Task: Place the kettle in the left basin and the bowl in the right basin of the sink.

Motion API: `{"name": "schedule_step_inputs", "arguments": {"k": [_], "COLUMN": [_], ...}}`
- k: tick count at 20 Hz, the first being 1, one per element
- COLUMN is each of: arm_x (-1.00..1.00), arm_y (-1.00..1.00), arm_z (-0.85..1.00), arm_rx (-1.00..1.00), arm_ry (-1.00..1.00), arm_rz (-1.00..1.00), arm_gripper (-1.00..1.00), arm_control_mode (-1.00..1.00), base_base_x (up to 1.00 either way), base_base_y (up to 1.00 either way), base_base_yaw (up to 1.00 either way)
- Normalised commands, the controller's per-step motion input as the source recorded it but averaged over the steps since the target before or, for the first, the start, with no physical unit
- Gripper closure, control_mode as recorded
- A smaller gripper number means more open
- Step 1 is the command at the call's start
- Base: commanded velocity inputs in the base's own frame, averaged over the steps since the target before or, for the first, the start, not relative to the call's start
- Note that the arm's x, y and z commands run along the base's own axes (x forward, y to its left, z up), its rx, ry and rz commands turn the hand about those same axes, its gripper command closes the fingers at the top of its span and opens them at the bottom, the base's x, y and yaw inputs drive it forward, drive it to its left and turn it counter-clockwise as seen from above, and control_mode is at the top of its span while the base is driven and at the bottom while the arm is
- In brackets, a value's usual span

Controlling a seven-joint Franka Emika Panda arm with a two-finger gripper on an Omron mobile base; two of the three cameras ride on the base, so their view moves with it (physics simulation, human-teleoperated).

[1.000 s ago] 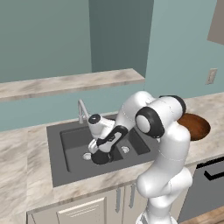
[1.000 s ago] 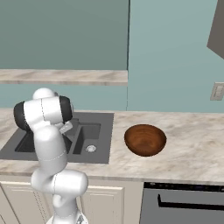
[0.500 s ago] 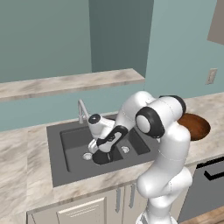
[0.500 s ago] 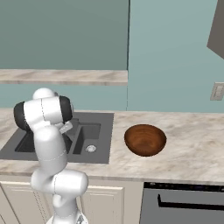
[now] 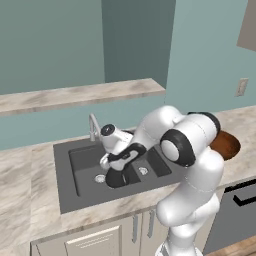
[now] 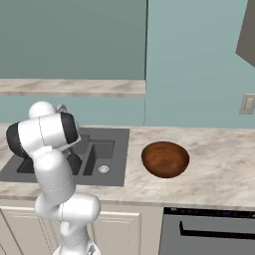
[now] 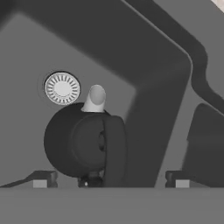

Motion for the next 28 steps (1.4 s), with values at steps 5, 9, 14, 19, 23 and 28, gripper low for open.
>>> {"name": "schedule_step_inputs", "arguments": {"k": [5,9,14,19,23,28], "arm_x": [-0.11,-0.09,-0.13,-0.24,-0.20,-0.16], "arm_y": [-0.05,-0.13,-0.30,-0.59,-0.59,-0.64], "arm_z": [0.44,0.58,0.65,0.56,0.42,0.38], "arm_rx": [0.06,0.05,0.03,0.01,0.00,0.00], "arm_ry": [0.00,0.03,0.05,0.06,0.00,0.00], "arm_rz": [-0.04,-0.01,-0.03,-0.03,0.00,-0.01], "arm_gripper": [-1.00,-1.00,-1.00,-1.00,-1.00,-1.00], "arm_control_mode": [-1.00,-1.00,-1.00,-1.00,-1.00,-1.00], "base_base_x": [0.00,0.00,0.00,0.00,0.00,0.00], "base_base_y": [0.00,0.00,0.00,0.00,0.00,0.00], "base_base_yaw": [0.00,0.00,0.00,0.00,0.00,0.00]}}
